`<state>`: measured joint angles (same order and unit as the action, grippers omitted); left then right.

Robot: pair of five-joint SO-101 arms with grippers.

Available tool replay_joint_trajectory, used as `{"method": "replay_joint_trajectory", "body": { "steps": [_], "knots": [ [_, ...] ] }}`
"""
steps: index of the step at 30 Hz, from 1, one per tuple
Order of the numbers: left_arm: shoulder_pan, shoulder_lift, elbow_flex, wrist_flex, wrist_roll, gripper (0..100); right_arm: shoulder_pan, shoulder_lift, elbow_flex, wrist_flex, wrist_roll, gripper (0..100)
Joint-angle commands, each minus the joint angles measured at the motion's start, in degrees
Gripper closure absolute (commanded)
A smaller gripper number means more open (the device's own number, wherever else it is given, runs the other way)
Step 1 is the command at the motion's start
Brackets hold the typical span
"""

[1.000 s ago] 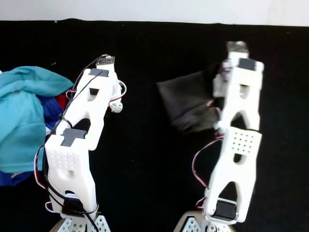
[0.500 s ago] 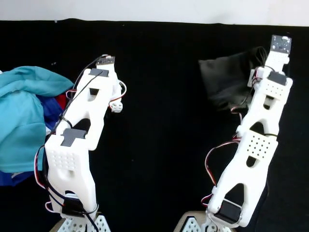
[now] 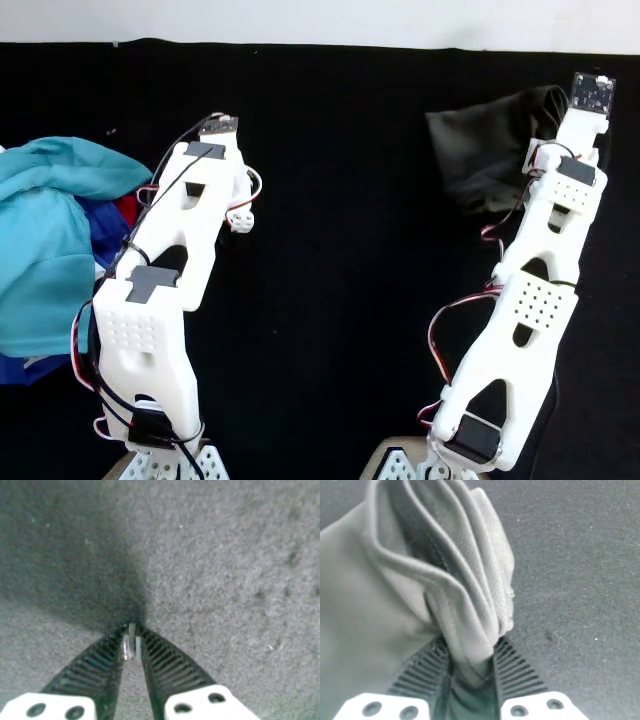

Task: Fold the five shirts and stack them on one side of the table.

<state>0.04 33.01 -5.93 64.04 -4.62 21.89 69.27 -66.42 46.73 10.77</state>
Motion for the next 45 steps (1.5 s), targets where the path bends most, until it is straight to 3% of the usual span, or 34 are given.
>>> {"method": "replay_joint_trajectory", "body": {
  "steps": [1, 10, 18, 23, 30, 34, 38, 42, 45],
  "knots": [
    [-0.6, 0.3, 0.2, -1.4, 0.1, 99, 1.4, -1.1, -2.9, 1.5, 0.2, 81.7],
    [-0.6, 0.3, 0.2, -1.4, 0.1, 99, 1.7, -4.8, -14.7, 17.6, 0.3, 81.5],
    [-0.6, 0.3, 0.2, -1.4, 0.1, 99, 1.1, -6.2, -33.0, 39.2, 0.3, 81.5],
    [-0.5, 0.3, 0.2, -1.4, 0.1, 99, 0.1, -8.5, -35.2, 54.7, 0.4, 81.5],
    [-0.5, 0.3, 0.2, -1.4, 0.1, 99, 1.9, -19.1, -30.2, 54.7, 0.3, 81.5],
    [-0.5, 0.3, 0.2, -1.4, 0.1, 99, 0.7, -36.1, -12.1, 54.7, 0.4, 81.5],
    [-0.5, 0.4, 0.2, -1.4, 0.1, 99, -4.3, -59.8, 19.8, 54.5, 0.3, 81.5],
    [-0.5, 0.4, 0.2, -1.4, 0.1, 99, -16.8, -80.8, 55.0, 50.9, 0.2, 81.5],
    [-0.5, 0.4, 0.2, -1.4, 0.1, 99, -27.0, -93.1, 80.3, 36.1, -2.5, 81.5]
  ]
}}
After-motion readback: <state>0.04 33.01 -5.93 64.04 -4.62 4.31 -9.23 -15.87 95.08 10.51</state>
